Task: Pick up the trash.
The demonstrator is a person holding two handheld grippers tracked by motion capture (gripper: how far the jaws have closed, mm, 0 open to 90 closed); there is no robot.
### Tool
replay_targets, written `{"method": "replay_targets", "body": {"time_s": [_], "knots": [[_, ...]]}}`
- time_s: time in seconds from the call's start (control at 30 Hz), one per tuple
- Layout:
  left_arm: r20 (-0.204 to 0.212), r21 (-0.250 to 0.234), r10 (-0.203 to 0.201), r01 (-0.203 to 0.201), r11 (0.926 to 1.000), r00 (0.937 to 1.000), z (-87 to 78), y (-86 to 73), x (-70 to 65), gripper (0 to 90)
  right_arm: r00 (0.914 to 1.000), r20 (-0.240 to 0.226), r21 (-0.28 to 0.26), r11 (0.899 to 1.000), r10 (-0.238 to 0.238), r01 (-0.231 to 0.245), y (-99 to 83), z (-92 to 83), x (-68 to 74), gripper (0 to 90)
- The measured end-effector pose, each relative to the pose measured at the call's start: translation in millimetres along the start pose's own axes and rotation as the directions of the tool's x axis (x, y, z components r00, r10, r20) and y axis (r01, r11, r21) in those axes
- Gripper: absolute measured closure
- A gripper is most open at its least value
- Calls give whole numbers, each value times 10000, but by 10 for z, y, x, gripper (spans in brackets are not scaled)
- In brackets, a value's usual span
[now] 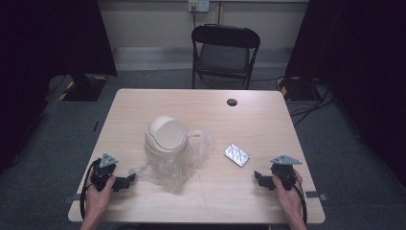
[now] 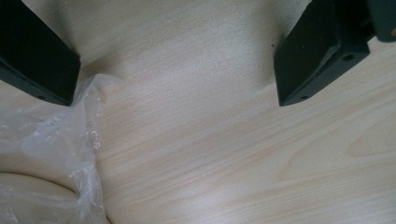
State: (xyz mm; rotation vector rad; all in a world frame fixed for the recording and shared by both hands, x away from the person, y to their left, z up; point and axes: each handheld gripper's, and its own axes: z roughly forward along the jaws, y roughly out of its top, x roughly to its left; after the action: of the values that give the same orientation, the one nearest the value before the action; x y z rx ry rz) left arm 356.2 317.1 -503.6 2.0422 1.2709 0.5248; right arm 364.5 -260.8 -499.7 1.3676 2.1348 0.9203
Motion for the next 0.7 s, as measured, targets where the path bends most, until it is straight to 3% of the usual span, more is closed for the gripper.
{"method": "replay_targets", "body": {"time_s": [0.3, 0.5, 0.7], "knots": [[-4, 4, -1, 1, 10000, 10000, 0, 0, 0, 0, 10000, 32, 2, 10000, 20, -20, 6, -9, 1, 138], [9, -3, 60, -60, 10000, 10000, -4, -4, 3, 0, 9994, -337, -313, 9995, -52, 42, 56, -73, 19, 154], [15, 0, 71, -71, 10000, 10000, -5, -4, 3, 0, 9958, -874, -470, 9986, -284, 244, 163, -136, 138, 150]]}}
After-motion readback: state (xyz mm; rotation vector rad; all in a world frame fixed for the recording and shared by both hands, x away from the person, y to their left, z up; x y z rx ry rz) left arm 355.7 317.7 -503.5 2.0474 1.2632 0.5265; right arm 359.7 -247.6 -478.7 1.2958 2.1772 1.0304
